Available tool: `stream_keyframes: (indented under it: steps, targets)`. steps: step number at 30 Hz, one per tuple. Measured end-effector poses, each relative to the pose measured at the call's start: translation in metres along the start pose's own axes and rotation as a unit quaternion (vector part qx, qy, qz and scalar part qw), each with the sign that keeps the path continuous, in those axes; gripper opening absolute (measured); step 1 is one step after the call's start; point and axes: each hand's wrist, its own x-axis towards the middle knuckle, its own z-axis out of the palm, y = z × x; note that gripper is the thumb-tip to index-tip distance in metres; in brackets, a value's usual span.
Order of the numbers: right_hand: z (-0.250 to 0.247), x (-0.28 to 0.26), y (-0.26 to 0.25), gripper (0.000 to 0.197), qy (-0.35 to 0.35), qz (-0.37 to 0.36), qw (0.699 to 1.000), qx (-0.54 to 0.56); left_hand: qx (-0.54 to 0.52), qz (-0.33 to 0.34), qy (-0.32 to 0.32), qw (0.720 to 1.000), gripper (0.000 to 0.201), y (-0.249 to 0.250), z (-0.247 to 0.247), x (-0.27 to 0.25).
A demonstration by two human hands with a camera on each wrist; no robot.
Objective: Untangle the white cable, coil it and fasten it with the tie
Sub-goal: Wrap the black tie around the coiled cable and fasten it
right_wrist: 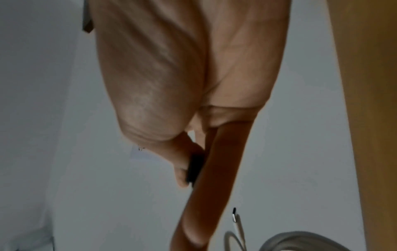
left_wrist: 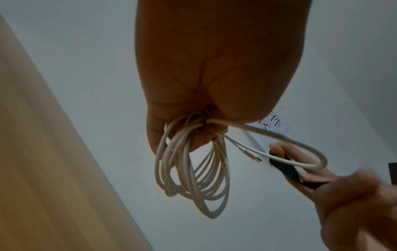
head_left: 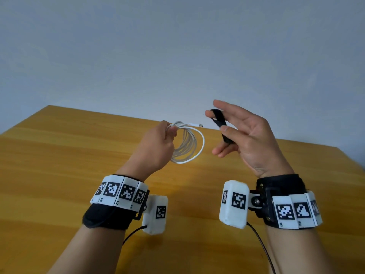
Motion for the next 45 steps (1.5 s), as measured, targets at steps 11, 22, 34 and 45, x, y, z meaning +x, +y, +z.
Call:
stream_keyframes:
  steps: [11,22,34,45]
  targets:
    - [0.023,0.009,0.009,0.030,0.003,-0.034,0.999,-0.021,0.049,0.071,-0.016,0.996,0.043,0.010,-0.001,-0.007]
    - [0.039,0.012,0.017,0.035,0.013,0.005,1.000,-0.003,-0.120,0.047,-0.025,0.991,0.025,0.020,-0.006,-0.008]
    - [0.047,0.014,0.022,0.024,0.097,-0.022,0.994,-0.044,-0.172,0.065,0.011,0.983,0.018,0.022,-0.010,-0.009]
    - [0.049,0.015,0.022,0.012,0.153,-0.036,0.986,0.057,-0.151,0.053,0.006,0.987,0.027,0.017,-0.011,-0.006]
